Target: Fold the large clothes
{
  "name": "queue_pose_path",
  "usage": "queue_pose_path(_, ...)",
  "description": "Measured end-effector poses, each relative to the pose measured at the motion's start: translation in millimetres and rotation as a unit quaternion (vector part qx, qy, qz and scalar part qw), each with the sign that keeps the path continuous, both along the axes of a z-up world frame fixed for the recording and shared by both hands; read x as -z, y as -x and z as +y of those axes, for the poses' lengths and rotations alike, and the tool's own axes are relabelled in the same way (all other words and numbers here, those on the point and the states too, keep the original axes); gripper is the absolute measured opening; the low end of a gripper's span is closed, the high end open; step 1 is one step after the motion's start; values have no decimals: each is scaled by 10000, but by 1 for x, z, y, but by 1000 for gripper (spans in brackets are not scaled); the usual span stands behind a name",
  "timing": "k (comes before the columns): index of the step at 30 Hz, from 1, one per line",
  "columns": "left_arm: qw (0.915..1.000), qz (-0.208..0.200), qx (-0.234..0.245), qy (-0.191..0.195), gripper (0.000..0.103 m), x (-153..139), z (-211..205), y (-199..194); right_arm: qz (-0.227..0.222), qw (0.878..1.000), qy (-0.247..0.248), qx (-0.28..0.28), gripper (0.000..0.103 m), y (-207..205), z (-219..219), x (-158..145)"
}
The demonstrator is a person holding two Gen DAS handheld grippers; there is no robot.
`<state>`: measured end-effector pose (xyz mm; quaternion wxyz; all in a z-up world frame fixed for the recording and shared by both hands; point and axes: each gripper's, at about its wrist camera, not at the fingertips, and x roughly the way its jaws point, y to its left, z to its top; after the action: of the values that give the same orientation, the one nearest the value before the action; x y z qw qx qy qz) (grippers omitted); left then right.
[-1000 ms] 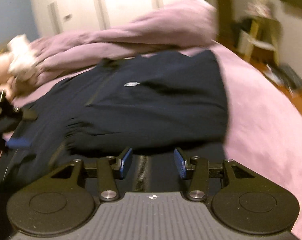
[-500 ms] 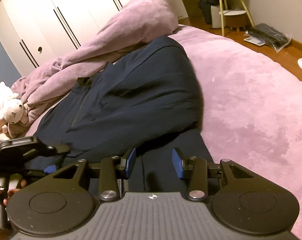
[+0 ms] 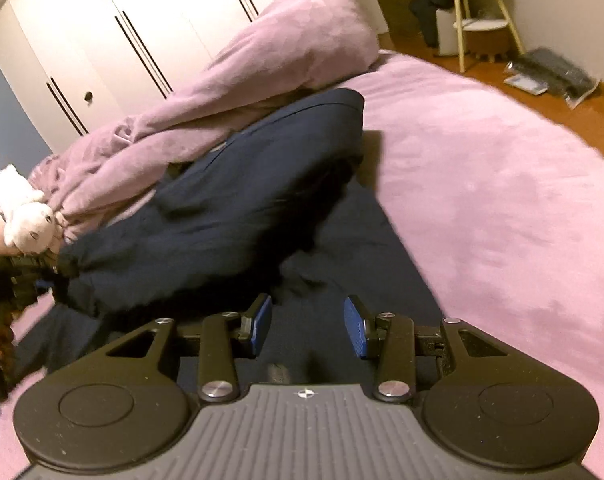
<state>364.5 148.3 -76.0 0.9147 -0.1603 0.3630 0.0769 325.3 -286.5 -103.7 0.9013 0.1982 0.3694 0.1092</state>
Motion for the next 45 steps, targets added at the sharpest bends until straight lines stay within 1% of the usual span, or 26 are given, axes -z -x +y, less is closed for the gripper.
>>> queue_pose_path(2,9997,137,-140,-151,24,13,15,-1,7,9996,-273,2,42,-15,4,3)
queue_pose_path(3,9996,226,-153,-36,28,22,22,-2,49,9991,-429,17,42,-24,5,7)
queue_pose_path(5,9993,278,-142,196,43,37,25,-9,217,9967,-779,89,43,-45,5,16)
queue_pose_path(8,9973,294,-180,647,48,52,35,-12,480,9904,-1275,227,49,-66,3,31)
queue_pose_path(9,9963,280,-202,793,46,57,40,-15,504,9883,-1411,294,51,-71,1,35)
queue_pose_path(11,9952,234,-246,918,17,58,38,-21,470,9839,-1668,447,61,-77,-2,41)
queue_pose_path(13,9937,114,-323,1069,13,54,44,-24,446,9770,-1975,671,62,-82,-9,48)
queue_pose_path(15,9936,-45,-398,1059,12,46,46,-29,478,9675,-2311,906,62,-87,-15,55)
queue_pose_path(16,9947,-157,-375,948,11,39,44,-33,513,9632,-2442,997,60,-91,-17,59)
queue_pose_path(17,9959,-249,-325,807,11,32,41,-36,533,9613,-2482,1068,52,-95,-17,60)
queue_pose_path(18,9969,-335,-277,654,11,26,37,-39,542,9612,-2476,1088,49,-100,-17,61)
queue_pose_path(19,9976,-397,-241,513,11,19,33,-42,555,9627,-2407,1104,42,-104,-14,61)
queue_pose_path(20,9979,-452,-196,413,10,15,29,-45,558,9654,-2301,1091,27,-107,-12,60)
queue_pose_path(21,9982,-524,-129,263,10,10,24,-48,475,9695,-2151,1074,17,-109,-13,58)
queue_pose_path(22,9983,-558,-83,128,10,8,18,-51,346,9744,-1909,1136,13,-110,-13,51)
queue_pose_path(24,9986,-531,61,-57,10,11,8,-59,58,9821,-1231,1428,13,-105,-16,41)
queue_pose_path(27,9993,-274,95,-248,11,27,1,-63,110,9868,-854,1368,13,-100,-22,37)
queue_pose_path(29,9991,-107,48,-406,16,38,1,-60,-30,9896,-337,1396,28,-91,-21,30)
queue_pose_path(31,9990,-35,-79,-437,20,41,8,-51,-175,9902,31,1384,30,-83,-25,21)
queue_pose_path(32,9992,-86,-107,-386,25,41,12,-46,-346,9911,-24,1287,30,-79,-24,13)
queue_pose_path(33,9992,-124,-142,-348,26,39,16,-42,-449,9919,-141,1180,30,-74,-23,8)
queue_pose_path(34,9992,-156,-214,-307,29,36,20,-37,-419,9932,-360,1022,36,-73,-19,6)
queue_pose_path(37,9992,-241,-313,-99,33,25,27,-25,-49,9914,-1197,519,38,-79,-3,8)
queue_pose_path(39,9991,-369,-193,-55,34,16,25,-19,92,9900,-1355,388,38,-82,9,11)
queue_pose_path(43,9981,-597,96,-78,47,5,10,-20,-273,9963,-790,196,38,-88,41,1)
queue_pose_path(45,9985,-502,218,-93,47,13,0,-27,-408,9985,-358,-5,38,-95,59,0)
